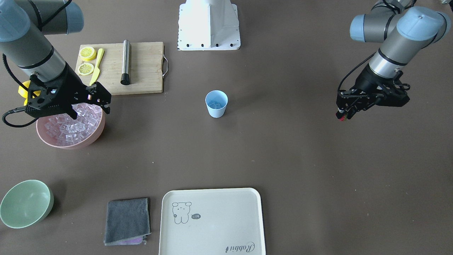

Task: Put ice and strawberries in cup
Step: 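Grasp the strawberry with the left gripper and carry it over the blue cup, then open the left gripper to drop the strawberry into the blue cup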

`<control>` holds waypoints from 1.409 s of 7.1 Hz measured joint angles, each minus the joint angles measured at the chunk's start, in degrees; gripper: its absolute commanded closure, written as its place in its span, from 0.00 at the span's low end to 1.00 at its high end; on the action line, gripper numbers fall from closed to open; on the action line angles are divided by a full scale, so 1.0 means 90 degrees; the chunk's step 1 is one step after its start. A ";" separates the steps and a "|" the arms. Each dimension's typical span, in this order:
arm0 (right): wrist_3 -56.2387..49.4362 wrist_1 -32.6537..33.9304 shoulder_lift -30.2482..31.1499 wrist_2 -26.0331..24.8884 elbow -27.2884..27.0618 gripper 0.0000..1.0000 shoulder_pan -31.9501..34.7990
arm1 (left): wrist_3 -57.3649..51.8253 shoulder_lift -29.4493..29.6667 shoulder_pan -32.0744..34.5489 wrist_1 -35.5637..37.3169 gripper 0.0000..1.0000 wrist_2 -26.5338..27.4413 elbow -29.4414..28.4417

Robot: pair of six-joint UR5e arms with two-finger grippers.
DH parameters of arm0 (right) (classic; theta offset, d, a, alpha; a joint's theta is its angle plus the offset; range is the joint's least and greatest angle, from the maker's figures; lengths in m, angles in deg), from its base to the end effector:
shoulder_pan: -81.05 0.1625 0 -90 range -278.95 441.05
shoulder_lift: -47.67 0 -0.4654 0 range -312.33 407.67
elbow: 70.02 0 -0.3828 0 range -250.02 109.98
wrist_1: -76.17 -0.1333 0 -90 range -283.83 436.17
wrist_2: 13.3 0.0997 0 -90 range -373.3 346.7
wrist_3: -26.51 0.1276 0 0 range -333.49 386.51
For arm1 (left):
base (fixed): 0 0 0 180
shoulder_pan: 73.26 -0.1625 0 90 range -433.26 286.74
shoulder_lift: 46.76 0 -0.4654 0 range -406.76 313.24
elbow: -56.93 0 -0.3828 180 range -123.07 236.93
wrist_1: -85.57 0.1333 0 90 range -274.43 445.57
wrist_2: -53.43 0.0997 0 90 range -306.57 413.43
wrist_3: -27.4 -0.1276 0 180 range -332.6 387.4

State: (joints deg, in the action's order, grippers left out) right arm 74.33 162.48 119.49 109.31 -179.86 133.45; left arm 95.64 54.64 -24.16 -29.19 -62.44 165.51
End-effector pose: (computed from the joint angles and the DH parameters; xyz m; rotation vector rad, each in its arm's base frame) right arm -0.3105 -0.5090 0.3828 0.1512 -0.8779 -0.0407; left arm 0.3177 -0.4853 0.4123 0.2048 1.0063 -0.2190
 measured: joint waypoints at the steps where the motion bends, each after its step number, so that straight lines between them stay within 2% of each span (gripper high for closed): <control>1: 0.0000 0.0000 0.0011 0.0000 0.0000 0.00 0.0004 | 0.0581 0.0618 -0.0460 0.0544 1.00 0.0427 0.0058; 3: 0.0000 0.0000 0.0032 0.0000 0.0007 0.00 0.0033 | 0.1529 0.2129 -0.1531 0.1969 1.00 0.1403 0.0019; 4: 0.0000 0.0000 0.0035 0.0000 0.0007 0.00 0.0059 | 0.1841 0.2568 -0.2002 0.2263 1.00 0.1847 -0.0101; 6: 0.0000 0.0000 0.0038 0.0000 0.0008 0.00 0.0110 | 0.2100 0.2922 -0.2544 0.2372 1.00 0.2376 -0.0432; 9: 0.0000 0.0000 0.0038 0.0000 0.0008 0.00 0.0150 | 0.2352 0.3349 -0.2867 0.2269 1.00 0.2692 -0.0934; 10: 0.0000 0.0000 0.0038 0.0000 0.0011 0.00 0.0156 | 0.2386 0.3421 -0.2941 0.2252 0.41 0.2809 -0.1013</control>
State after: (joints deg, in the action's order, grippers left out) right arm 74.33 162.48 119.83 109.31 -179.77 134.85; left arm 117.11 85.43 -50.63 -8.92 -37.15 156.39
